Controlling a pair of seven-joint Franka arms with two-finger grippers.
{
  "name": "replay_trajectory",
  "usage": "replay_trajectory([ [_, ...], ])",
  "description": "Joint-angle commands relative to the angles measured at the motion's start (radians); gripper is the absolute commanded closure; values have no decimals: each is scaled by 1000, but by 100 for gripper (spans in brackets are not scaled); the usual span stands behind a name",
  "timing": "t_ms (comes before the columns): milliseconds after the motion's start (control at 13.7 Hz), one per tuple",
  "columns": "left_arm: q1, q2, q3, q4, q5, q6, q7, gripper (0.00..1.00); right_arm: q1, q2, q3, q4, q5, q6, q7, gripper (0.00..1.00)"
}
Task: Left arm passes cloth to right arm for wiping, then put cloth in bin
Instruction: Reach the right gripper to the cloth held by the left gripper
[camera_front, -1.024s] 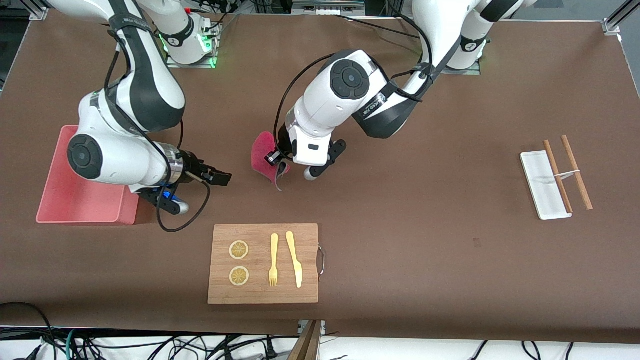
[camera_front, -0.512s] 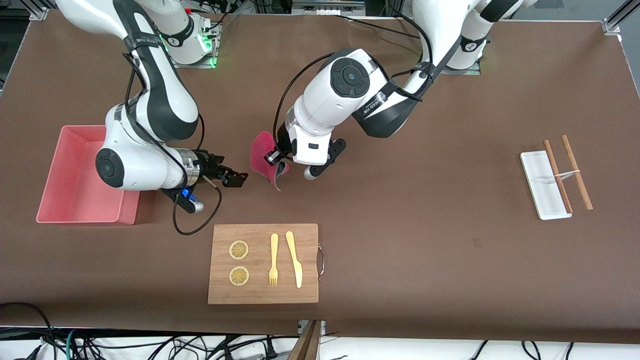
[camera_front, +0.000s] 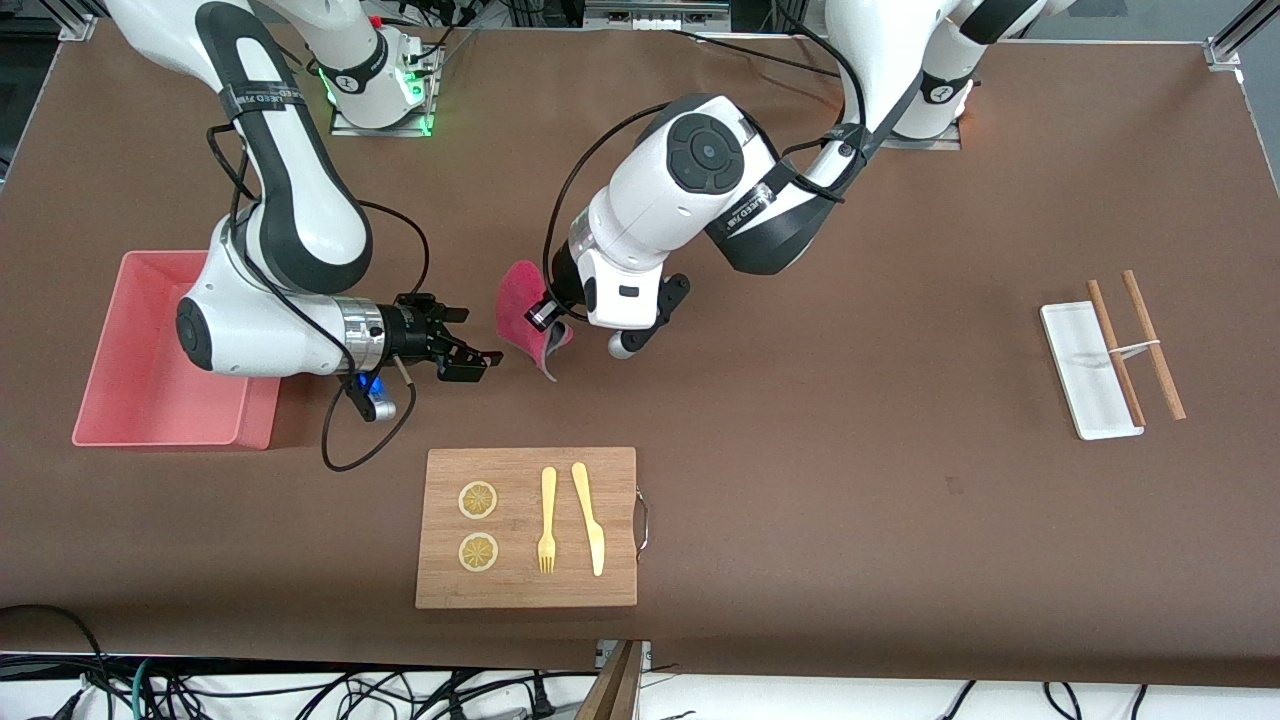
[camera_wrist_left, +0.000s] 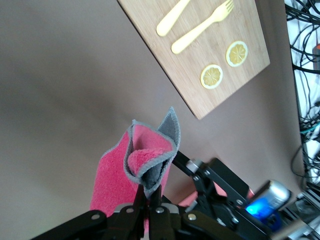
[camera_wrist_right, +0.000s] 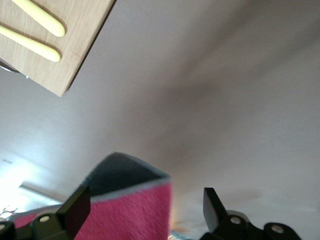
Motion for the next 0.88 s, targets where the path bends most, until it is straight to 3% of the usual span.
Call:
replay_trajectory([
  [0,-6,8,13,53,-63,20,-20,100,-1,-76,3,-132,100,76,7,0],
  [293,-4,8,13,66,-84,39,-39,100,0,-113,3,-194,131,83,9,0],
  [805,-3,8,13,66,-86,39,-37,100,0,-120,4,-194,151,70,53,2],
])
